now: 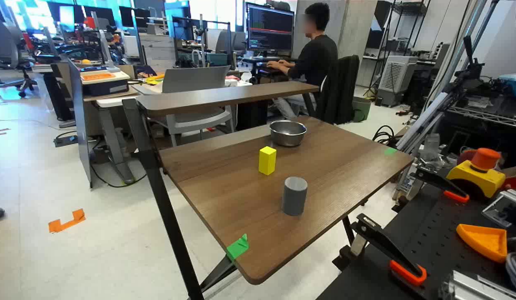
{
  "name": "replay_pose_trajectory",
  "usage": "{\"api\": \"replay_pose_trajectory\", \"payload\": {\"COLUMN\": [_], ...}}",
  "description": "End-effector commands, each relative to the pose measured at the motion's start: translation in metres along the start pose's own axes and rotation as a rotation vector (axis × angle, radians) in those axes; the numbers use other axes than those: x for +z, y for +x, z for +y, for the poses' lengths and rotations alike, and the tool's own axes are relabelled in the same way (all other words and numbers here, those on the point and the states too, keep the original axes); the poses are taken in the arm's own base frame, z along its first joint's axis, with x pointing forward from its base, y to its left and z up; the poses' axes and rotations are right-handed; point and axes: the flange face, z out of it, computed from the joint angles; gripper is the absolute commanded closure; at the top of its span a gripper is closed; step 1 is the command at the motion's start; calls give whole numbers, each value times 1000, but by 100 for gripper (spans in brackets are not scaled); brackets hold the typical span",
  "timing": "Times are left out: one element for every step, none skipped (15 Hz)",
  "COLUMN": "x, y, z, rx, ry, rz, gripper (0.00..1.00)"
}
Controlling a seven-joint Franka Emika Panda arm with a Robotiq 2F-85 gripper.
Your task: Pick up the grey object from the table and put it in the pot
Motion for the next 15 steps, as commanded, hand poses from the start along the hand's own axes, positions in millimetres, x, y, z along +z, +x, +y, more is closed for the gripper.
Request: {"api": "replay_pose_trajectory", "payload": {"x": [-1, -2, -2, -2, -2, -2, -2, 5, 13, 22, 32, 48, 63, 81, 100], "y": [0, 1, 1, 1, 1, 1, 1, 6, 13, 19, 23, 27, 31, 31, 32], "z": [0, 0, 0, 0, 0, 0, 0, -3, -11, -23, -38, -60, -80, -104, -124], "rx": [0, 0, 0, 0, 0, 0, 0, -19, 9, 10, -3, -25, -44, -78, -116], "ry": [0, 0, 0, 0, 0, 0, 0, 12, -1, -10, -19, -34, -55, -81, -103], "rz": [0, 1, 2, 2, 2, 2, 2, -15, -23, -30, -38, -42, -46, -53, -61], "gripper": [0, 0, 0, 0, 0, 0, 0, 0, 0, 0, 0, 0, 0, 0, 0]}}
